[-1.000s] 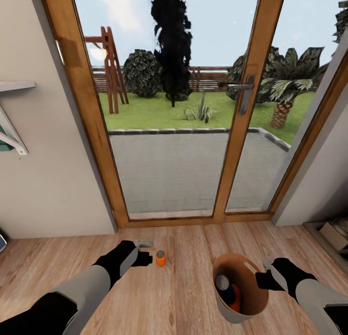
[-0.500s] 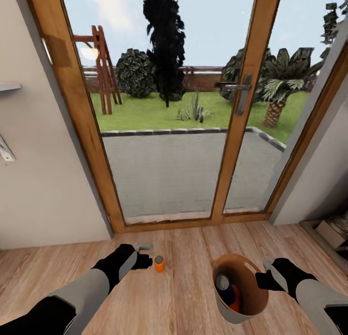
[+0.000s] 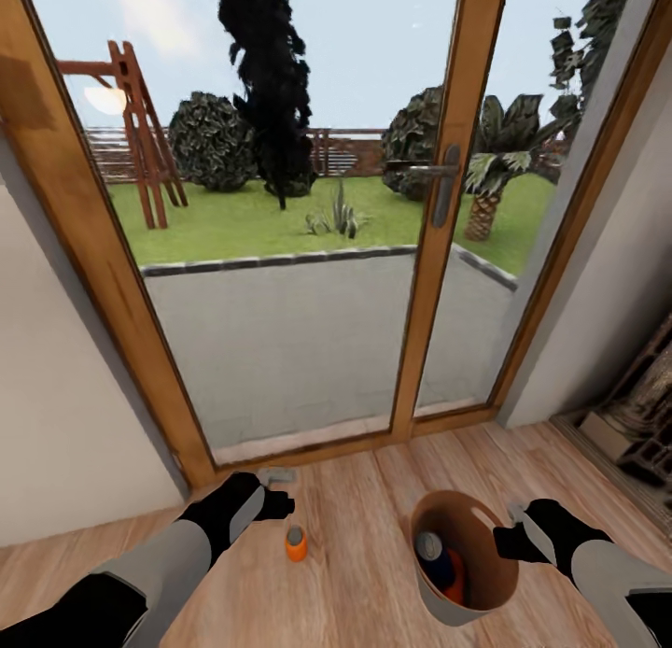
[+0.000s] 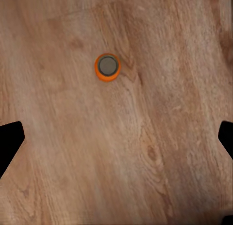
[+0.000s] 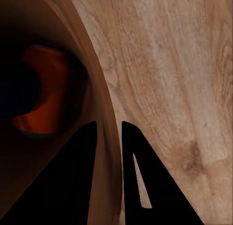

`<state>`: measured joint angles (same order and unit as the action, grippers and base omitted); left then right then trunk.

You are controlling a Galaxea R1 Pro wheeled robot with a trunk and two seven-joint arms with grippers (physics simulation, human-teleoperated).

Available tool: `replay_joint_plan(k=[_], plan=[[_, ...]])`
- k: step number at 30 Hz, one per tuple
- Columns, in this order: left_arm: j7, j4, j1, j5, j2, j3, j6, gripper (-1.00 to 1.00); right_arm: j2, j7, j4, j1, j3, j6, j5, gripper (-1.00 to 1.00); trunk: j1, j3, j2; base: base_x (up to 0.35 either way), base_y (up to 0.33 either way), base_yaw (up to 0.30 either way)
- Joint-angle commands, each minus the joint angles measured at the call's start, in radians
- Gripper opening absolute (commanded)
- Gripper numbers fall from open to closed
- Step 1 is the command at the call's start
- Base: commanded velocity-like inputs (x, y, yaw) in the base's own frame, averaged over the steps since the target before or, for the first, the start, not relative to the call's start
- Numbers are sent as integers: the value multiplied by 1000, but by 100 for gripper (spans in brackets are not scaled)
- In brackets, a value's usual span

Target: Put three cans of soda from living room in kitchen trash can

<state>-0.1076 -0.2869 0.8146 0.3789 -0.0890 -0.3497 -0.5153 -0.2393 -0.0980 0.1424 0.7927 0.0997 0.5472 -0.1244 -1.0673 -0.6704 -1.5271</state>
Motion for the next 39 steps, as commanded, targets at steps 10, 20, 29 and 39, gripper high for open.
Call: replay_joint_plan(k=[10,20,29,39], plan=[[0,0,0,0,0,0,1,100,-5,-5,2,0,-6,0,-11,-100,0,0,0,116,301,-285],[-1,0,0,0,0,0,3,100,-6,-5,2,0,-4,0,-11,-100,0,0,0,211,240,-83],[0,0,0,0,0,-1,3,100,-5,-5,2,0,-3,0,-11,-100,0,0,0,246,238,-209],[-1,0,-1,-6,0,-3,4,100,-5,-5,2,0,-3,0,-11,-100,0,0,0,175,116,-257]])
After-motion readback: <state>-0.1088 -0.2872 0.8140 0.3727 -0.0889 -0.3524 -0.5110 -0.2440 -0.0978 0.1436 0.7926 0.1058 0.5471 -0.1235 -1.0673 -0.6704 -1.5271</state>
